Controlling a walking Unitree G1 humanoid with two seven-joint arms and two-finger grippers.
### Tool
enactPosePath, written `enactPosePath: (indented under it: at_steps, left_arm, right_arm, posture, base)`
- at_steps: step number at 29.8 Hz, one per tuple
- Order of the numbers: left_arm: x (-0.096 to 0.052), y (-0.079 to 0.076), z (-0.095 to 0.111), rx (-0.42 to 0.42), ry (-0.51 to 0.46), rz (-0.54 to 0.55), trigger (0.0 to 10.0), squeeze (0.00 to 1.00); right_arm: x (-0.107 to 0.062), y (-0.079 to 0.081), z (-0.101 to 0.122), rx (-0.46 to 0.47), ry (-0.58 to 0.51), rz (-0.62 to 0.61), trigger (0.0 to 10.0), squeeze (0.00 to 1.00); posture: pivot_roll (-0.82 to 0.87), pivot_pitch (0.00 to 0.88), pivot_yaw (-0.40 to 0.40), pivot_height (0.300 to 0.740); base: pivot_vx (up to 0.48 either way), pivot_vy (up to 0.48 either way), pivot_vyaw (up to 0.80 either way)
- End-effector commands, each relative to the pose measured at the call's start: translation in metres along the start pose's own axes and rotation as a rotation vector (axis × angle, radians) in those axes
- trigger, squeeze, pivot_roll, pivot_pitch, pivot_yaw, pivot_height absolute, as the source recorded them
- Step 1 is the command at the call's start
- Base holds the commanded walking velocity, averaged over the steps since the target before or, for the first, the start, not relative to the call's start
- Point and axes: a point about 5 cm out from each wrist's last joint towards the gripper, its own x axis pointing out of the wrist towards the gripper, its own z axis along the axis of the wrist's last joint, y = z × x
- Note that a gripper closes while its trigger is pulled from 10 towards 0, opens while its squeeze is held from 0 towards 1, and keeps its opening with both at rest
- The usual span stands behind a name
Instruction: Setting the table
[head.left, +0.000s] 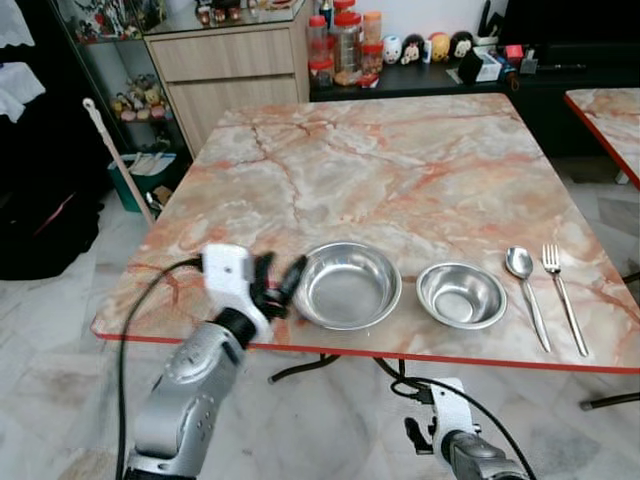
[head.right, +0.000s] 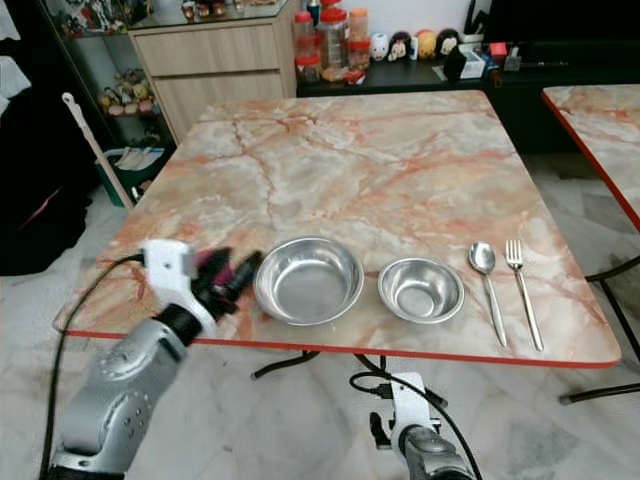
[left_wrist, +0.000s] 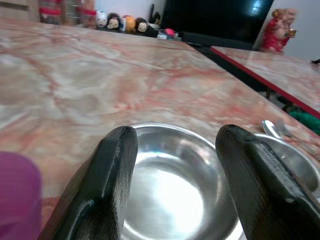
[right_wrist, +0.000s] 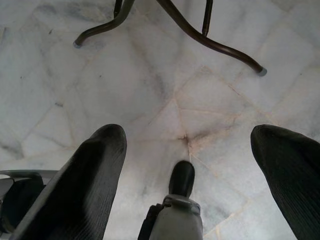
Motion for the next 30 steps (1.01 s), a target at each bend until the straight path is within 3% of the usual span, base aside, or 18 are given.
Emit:
enactPosePath:
  at_steps: [1, 3, 8, 17, 30]
  left_arm:
    - [-0.001, 0.009, 0.001, 0.017, -0.017, 0.076, 10.0, 0.0]
    - [0.001, 0.018, 0.003, 0.048, -0.039, 0.165, 10.0, 0.0]
    - [0.003, 0.028, 0.008, 0.087, -0.073, 0.252, 10.0, 0.0]
    - [0.007, 0.029, 0.008, 0.105, -0.088, 0.269, 10.0, 0.0]
    - [0.007, 0.031, 0.006, 0.118, -0.094, 0.282, 10.0, 0.0]
  right_arm:
    - [0.001, 0.004, 0.001, -0.002, -0.001, 0.012, 10.0, 0.0]
    - [0.001, 0.004, 0.001, -0.001, -0.002, 0.011, 10.0, 0.0]
    - [0.001, 0.004, 0.001, -0.002, -0.002, 0.01, 10.0, 0.0]
    - [0.001, 0.004, 0.002, -0.004, -0.005, 0.009, 10.0, 0.0]
    - [0.0, 0.003, 0.002, -0.007, -0.003, 0.008, 10.0, 0.0]
  posture:
    - [-0.02, 0.017, 0.101, 0.74]
    - [-0.02, 0.017, 0.101, 0.74]
    - [-0.02, 0.016, 0.099, 0.74]
    - [-0.02, 0.014, 0.096, 0.74]
    - [-0.02, 0.013, 0.095, 0.74]
  base:
    - [0.0, 0.0, 0.0]
    - [0.0, 0.0, 0.0]
    - [0.0, 0.0, 0.0]
    - [0.0, 0.0, 0.0]
    - [0.0, -0.286, 0.0]
